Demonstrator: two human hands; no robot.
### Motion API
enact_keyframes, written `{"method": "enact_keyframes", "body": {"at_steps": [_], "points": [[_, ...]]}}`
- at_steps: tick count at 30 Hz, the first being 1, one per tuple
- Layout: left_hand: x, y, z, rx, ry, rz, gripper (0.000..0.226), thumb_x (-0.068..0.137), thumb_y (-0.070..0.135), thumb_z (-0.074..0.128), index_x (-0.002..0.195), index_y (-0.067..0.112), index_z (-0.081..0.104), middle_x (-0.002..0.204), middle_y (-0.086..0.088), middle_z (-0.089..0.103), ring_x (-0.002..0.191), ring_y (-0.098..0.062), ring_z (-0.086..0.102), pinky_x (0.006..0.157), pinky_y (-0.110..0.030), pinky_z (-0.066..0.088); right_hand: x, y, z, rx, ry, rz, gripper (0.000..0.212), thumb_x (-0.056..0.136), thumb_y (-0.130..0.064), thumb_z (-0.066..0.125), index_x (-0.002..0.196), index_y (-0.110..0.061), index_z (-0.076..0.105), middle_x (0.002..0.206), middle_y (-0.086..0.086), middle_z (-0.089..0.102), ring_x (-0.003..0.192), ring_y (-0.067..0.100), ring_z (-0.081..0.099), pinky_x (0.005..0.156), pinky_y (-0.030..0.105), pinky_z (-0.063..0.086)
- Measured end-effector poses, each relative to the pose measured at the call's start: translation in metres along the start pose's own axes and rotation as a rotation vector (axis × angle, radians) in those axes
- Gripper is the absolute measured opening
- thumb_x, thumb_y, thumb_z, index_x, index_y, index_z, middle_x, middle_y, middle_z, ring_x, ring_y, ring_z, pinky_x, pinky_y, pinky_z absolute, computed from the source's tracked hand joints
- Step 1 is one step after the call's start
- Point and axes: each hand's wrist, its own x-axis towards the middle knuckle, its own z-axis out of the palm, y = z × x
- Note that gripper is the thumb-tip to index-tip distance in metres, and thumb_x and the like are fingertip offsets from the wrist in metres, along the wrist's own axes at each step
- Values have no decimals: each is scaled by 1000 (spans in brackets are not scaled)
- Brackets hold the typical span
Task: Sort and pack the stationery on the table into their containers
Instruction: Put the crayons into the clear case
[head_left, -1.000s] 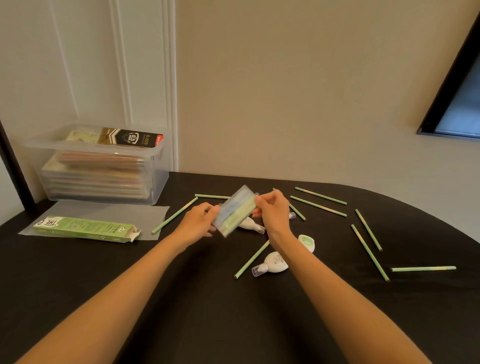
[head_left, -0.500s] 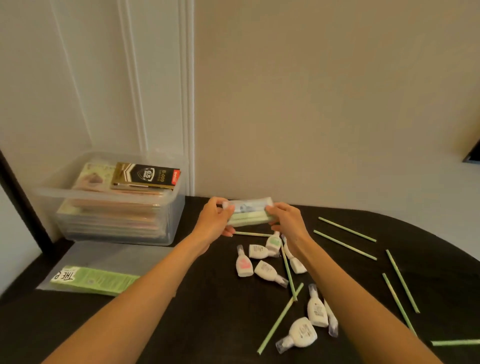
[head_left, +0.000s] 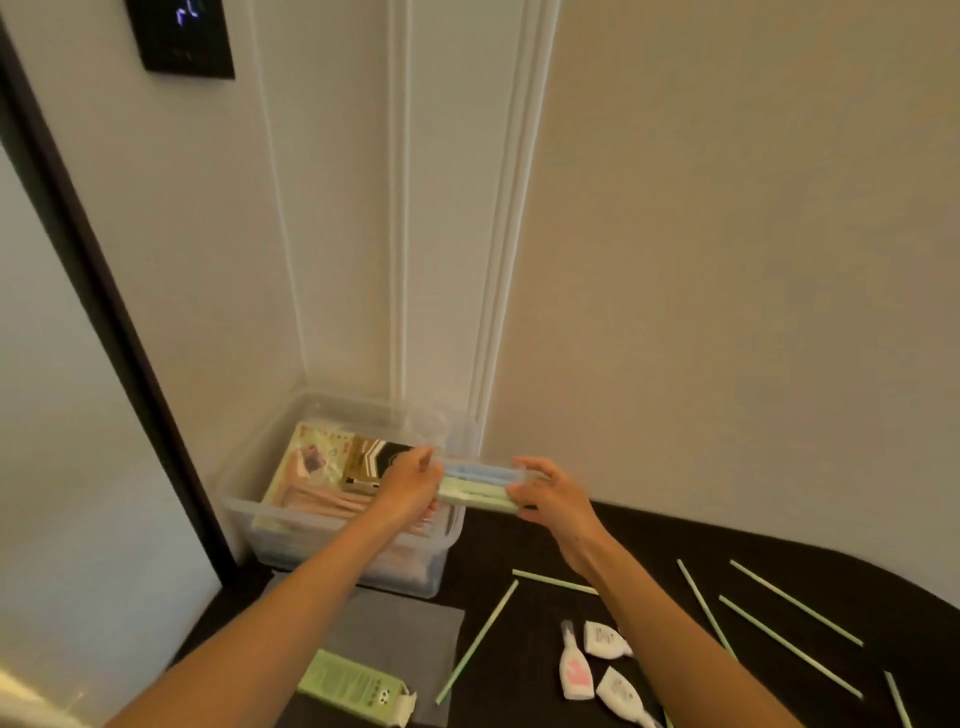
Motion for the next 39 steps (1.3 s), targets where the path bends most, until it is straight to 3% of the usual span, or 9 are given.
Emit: {"method": "enact_keyframes", "body": {"at_steps": [3, 7, 9, 12, 15, 20, 26, 33, 39], "points": [[26, -5, -26, 27, 38, -45, 15, 97, 12, 38, 88, 11, 50, 72, -3, 53, 53, -16, 53, 45, -24, 43, 24, -14, 26, -61, -39, -38, 44, 84, 2, 61, 124, -13, 50, 106, 11, 58, 89, 15, 60, 67, 17, 53], [54, -10, -43, 92, 45, -87, 10, 95, 10, 42, 93, 16, 50, 95, -9, 59, 88, -29, 60, 80, -39, 53, 50, -20, 47, -186, -54, -83, 53, 82, 1, 65, 128, -17, 46, 121, 9, 53, 103, 17, 56, 64, 15, 52], [74, -11, -47, 118, 28, -85, 14, 94, 8, 43, 103, 14, 53, 105, -11, 59, 98, -30, 59, 87, -42, 51, 70, -21, 54, -250, -34, -112, 53, 81, -1, 66, 128, -16, 46, 125, 7, 48, 104, 16, 55, 61, 13, 51], [95, -13, -49, 159, 32, -62, 23, 94, 6, 43, 115, 5, 53, 113, -13, 59, 100, -26, 55, 78, -29, 44, 93, -25, 57, -295, -20, -143, 51, 82, 2, 65, 127, -14, 46, 130, 6, 39, 102, 14, 54, 57, 14, 52], [113, -14, -49, 182, 52, -48, 25, 95, 7, 43, 119, 4, 49, 115, -13, 57, 97, -23, 52, 75, -27, 38, 116, -24, 60, -373, -8, -183, 52, 82, 3, 64, 128, -13, 45, 132, 8, 37, 102, 15, 53, 62, 16, 54], [133, -28, -46, 219, 63, -65, 33, 94, 13, 51, 123, 5, 39, 112, -13, 55, 98, -24, 54, 74, -28, 40, 138, -11, 67, -645, 52, -271, 47, 87, -5, 59, 129, -15, 41, 128, 5, 47, 110, 19, 53, 86, 27, 52], [147, -44, -41, 340, 46, -43, 8, 92, 16, 54, 91, 11, 47, 93, -8, 55, 86, -22, 51, 75, -31, 40, 147, -2, 62, -962, 45, -338, 19, 92, -20, 54, 111, -14, 55, 120, 4, 55, 114, 17, 43, 93, 28, 39], [150, -46, -40, 457, 60, -57, 28, 91, 22, 55, 65, 15, 48, 70, -5, 53, 76, -25, 55, 68, -31, 38, 146, 8, 61, -963, 76, -424, 22, 95, -22, 48, 112, -12, 56, 125, 4, 48, 117, 16, 36, 95, 26, 35], [144, -41, -37, 421, 111, -49, 27, 97, 16, 41, 91, 1, 63, 89, -13, 62, 89, -28, 58, 78, -36, 44, 139, 6, 58, -887, 6, -365, 30, 95, -16, 48, 124, -11, 52, 132, 5, 45, 124, 16, 35, 98, 20, 32]]}}
